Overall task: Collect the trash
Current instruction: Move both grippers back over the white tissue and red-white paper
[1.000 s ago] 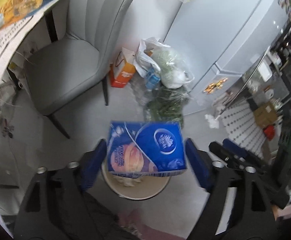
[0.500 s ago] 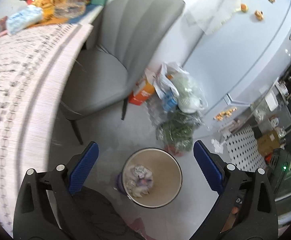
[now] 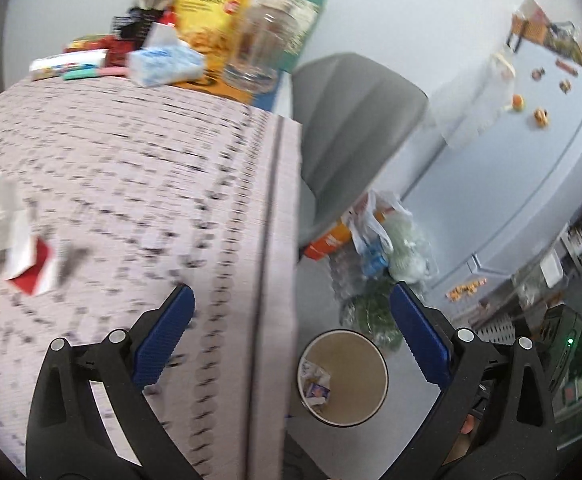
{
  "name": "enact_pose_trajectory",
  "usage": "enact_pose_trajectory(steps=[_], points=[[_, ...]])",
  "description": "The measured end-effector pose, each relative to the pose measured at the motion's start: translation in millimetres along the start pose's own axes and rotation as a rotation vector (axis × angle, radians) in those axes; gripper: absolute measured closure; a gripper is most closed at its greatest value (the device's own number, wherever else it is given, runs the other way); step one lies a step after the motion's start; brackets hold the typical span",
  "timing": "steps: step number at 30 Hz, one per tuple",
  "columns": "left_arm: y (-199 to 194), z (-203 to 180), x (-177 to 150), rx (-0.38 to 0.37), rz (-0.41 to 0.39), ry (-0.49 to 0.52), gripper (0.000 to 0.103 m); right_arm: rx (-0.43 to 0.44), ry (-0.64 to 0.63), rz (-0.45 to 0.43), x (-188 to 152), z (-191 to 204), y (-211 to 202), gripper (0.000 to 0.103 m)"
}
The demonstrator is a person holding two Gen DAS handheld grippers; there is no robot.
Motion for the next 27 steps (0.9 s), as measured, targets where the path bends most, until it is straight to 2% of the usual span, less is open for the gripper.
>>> enact_pose_trajectory(steps=[12,23,27], points=[[-70.3,92.9,-0.2,0.098,-0.126,-0.126,0.006,0.095,-0.166,0.014,-4.7,101.8,2.9,0.008],[-103.5,171.0,-7.4,0.171,-0.16,-0.206,0.006,0.169,-0.25,0.042,-18.6,176.4,15.0,0.01],[-111.1,192.5,-8.1,0.191,-0.166,-0.217,0.007,0.197,-0.287,0.063,-23.3,200.4,22.6,0.015]])
Point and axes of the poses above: each gripper's, at about its wrist camera, not at the fingertips, and y roughly the way its jaws point, z to its left, x to its top, the point moved 2 cm from there along y, roughly the way its jaws point, and after that the axes turned 8 degrees about -z, right-handed, at the moved point
